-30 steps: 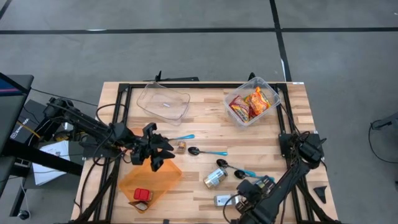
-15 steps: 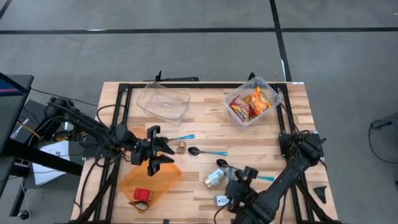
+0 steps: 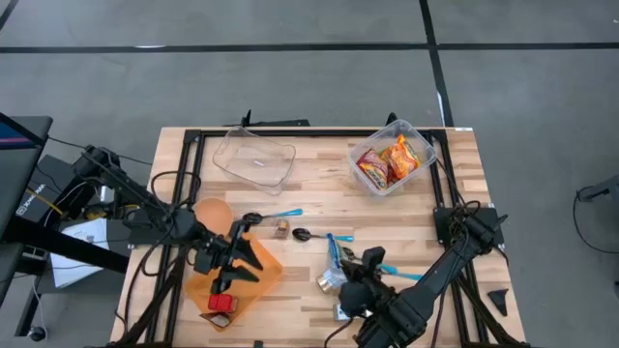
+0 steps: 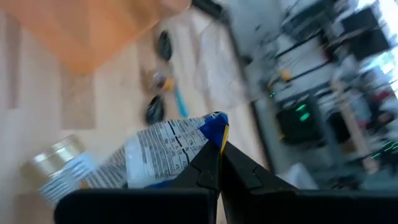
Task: Pick & Place Food Item
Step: Put the blue noodle pack into the right transparent bin
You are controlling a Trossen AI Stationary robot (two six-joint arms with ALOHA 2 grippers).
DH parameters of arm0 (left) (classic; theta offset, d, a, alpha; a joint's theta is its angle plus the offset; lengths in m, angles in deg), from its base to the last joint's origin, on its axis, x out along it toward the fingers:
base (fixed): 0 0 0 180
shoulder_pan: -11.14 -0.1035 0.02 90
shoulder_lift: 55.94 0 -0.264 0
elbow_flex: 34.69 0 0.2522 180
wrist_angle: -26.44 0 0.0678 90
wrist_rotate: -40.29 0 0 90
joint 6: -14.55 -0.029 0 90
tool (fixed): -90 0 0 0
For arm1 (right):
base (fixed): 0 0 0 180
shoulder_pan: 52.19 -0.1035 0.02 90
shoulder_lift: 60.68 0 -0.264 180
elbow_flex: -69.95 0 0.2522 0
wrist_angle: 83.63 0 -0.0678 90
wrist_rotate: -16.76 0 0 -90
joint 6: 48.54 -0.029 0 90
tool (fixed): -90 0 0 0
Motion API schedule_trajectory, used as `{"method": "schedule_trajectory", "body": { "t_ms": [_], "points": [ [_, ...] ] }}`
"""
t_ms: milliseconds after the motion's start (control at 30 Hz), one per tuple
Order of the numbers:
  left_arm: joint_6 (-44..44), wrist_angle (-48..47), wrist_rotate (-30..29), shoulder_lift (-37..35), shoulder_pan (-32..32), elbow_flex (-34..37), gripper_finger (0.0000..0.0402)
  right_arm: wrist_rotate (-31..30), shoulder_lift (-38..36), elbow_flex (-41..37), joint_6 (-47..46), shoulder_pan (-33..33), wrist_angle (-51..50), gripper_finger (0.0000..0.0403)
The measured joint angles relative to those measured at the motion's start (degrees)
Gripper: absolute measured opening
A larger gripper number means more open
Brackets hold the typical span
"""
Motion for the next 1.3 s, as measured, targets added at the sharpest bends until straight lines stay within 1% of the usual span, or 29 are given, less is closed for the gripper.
{"method": "schedule_trajectory", "body": {
  "t_ms": [133,233,367,533,600,667,833,867,900,1000,1067,1167,1233,1300],
  "points": [
    [3.6,-0.4,0.0,0.0,3.5,0.0,0.0126,-5.6,0.0,0.7,4.4,0.9,0.0,0.0000],
    [6.0,-0.6,0.0,0.0,5.8,0.0,0.0126,-8.0,-0.4,0.8,6.5,2.0,0.0,0.0000],
    [9.8,-1.3,-0.3,0.0,8.0,0.0,0.0126,-7.5,-1.4,0.8,8.2,4.4,0.0,0.0000],
    [13.2,-1.5,-0.3,1.0,9.7,0.0,0.0126,-3.0,-1.1,0.7,14.3,8.2,2.2,0.0000],
    [14.4,-1.5,-0.2,1.6,9.7,0.0,0.0126,-1.5,-1.1,0.7,18.1,10.1,6.0,0.0000],
    [15.5,-1.5,-0.5,2.3,9.7,0.0,0.0126,-1.3,-1.1,0.7,22.7,11.8,10.5,0.0000],
    [16.4,-1.6,-5.4,3.9,9.7,0.0,0.0126,-1.1,-1.1,0.6,37.4,16.4,27.0,0.0000],
    [16.4,-1.6,-6.2,4.0,9.7,0.0,0.0126,0.1,-1.4,0.6,40.3,17.2,30.3,0.0000],
    [16.4,-1.6,-6.9,4.0,9.7,0.0,0.0126,2.5,-1.8,0.6,43.6,18.1,33.3,0.0000],
    [16.4,-1.5,-8.1,4.0,9.7,0.0,0.0126,13.2,-2.3,0.7,51.3,20.4,42.5,0.0000],
    [16.4,-1.5,-8.6,4.0,9.7,0.0,0.0126,17.6,-3.0,0.6,53.1,21.3,43.4,0.0000],
    [15.9,-2.9,-8.8,3.8,9.7,0.0,0.0126,21.4,-4.3,0.7,53.0,21.8,44.4,0.0000],
    [15.7,-4.7,-9.4,3.4,9.7,0.0,0.0126,26.7,-5.2,0.6,53.0,21.9,45.2,0.0000],
    [15.3,-6.7,-11.2,3.1,9.7,0.0,0.0126,33.6,-5.5,0.8,54.8,22.1,47.3,0.0000]
  ]
}}
